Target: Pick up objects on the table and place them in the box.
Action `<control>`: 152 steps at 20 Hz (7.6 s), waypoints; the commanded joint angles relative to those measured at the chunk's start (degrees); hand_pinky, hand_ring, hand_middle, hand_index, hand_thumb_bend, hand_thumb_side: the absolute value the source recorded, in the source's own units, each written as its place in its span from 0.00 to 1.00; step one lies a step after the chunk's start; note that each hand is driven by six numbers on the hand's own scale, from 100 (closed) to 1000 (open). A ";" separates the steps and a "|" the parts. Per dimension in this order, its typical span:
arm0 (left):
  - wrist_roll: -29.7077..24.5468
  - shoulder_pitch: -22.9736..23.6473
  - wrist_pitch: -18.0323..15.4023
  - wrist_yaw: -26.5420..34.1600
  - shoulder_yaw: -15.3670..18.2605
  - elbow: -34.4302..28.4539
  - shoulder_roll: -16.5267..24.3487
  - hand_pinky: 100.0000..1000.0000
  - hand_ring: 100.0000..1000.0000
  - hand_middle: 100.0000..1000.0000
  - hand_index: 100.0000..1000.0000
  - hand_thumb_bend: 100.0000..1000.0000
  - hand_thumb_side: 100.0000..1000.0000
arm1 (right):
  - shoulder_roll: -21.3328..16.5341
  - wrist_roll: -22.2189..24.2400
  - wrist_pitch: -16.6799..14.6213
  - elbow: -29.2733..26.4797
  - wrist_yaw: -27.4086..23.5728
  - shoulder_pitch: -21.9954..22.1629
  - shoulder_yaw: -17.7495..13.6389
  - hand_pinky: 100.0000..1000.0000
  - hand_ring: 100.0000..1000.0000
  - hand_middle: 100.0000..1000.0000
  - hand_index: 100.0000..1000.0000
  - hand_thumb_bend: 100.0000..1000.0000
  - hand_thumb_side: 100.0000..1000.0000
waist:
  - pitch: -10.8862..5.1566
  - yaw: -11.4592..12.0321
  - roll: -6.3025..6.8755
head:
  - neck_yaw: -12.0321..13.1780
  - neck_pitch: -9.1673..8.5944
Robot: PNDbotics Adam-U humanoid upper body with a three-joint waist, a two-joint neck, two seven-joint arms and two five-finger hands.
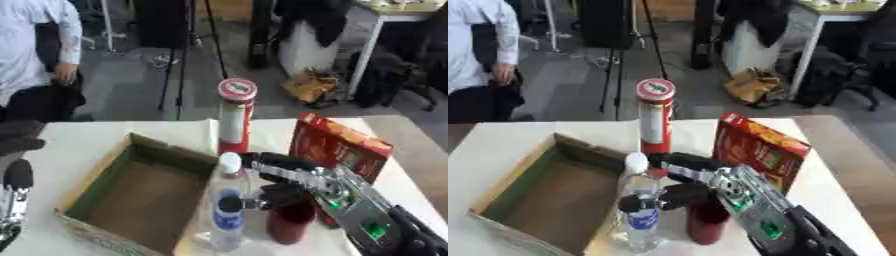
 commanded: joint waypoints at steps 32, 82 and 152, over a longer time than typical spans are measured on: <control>-2.39 -0.06 -0.13 0.58 -0.20 -0.84 0.45 0.82 0.79 0.77 0.72 0.00 0.80 | -2.16 -3.84 -0.26 -0.15 0.18 -0.42 -0.52 0.68 0.80 0.78 0.86 0.66 0.89 | -0.57 -0.22 0.11 | -0.82 -0.93; -5.31 0.18 -0.01 0.84 -0.17 -0.84 0.35 0.82 0.79 0.77 0.73 0.00 0.79 | 0.01 -14.23 4.89 0.52 -1.24 -0.32 -1.60 0.52 0.48 0.31 0.45 0.51 0.67 | 0.02 0.10 0.01 | -1.51 -1.34; -11.26 0.76 -0.23 2.01 -1.27 -0.84 0.24 0.82 0.79 0.78 0.73 0.00 0.78 | 13.06 -20.81 7.16 10.15 5.06 -20.82 -5.39 0.57 0.49 0.25 0.40 0.29 0.71 | -0.94 4.43 -2.58 | -3.20 -1.07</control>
